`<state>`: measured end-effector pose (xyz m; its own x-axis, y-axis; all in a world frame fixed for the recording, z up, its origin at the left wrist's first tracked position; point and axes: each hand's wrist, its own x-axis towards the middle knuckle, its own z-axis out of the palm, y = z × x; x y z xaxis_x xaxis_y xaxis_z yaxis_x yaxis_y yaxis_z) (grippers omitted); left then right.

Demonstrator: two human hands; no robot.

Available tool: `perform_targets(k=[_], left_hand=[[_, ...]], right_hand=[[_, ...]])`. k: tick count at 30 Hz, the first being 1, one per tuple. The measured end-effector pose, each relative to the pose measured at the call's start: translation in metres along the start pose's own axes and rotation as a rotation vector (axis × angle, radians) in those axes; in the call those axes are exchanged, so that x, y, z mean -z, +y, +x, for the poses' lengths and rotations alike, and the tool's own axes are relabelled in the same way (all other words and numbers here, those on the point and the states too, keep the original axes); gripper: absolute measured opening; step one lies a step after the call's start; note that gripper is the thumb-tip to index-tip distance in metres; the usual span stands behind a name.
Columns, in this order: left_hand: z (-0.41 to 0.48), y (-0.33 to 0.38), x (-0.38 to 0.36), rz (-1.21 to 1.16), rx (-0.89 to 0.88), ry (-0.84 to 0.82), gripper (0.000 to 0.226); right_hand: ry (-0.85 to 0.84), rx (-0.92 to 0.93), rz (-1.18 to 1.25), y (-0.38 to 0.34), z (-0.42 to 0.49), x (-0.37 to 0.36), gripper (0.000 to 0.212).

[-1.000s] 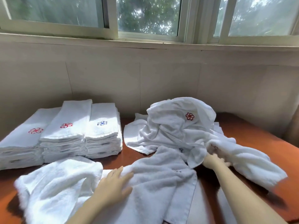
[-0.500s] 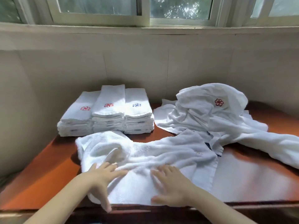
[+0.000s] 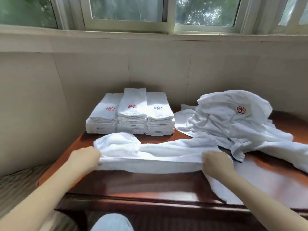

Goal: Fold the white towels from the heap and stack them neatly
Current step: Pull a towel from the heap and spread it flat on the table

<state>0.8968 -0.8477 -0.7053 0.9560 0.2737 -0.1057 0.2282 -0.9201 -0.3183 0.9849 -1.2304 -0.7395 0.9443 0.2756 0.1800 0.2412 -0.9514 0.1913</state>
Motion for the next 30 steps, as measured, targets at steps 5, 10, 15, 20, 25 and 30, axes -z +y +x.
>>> perform_targets(k=[5, 10, 15, 20, 25, 30], left_hand=[[0.031, -0.033, 0.076, -0.039, 0.223, 0.386, 0.024], [0.046, -0.083, 0.184, -0.143, 0.402, 0.690, 0.026], [0.017, -0.114, 0.218, -0.631, 0.531, 1.093, 0.028], [-0.027, -0.107, 0.130, -0.173, 0.031, 1.192, 0.023], [-0.046, -0.069, 0.017, -0.286, -0.272, -0.288, 0.009], [-0.030, -0.018, -0.055, -0.424, -0.238, -0.129, 0.045]], right_hand=[[0.159, -0.145, 0.047, 0.029, 0.077, 0.075, 0.024], [0.575, -0.262, 0.229, 0.046, 0.124, 0.193, 0.025], [0.759, -0.327, 0.316, 0.072, 0.108, 0.234, 0.030], [0.323, -0.112, 0.313, 0.102, 0.052, 0.173, 0.021], [-0.786, 0.080, 0.294, 0.079, -0.009, 0.066, 0.053], [-0.395, 0.107, 0.342, 0.034, -0.016, -0.003, 0.041]])
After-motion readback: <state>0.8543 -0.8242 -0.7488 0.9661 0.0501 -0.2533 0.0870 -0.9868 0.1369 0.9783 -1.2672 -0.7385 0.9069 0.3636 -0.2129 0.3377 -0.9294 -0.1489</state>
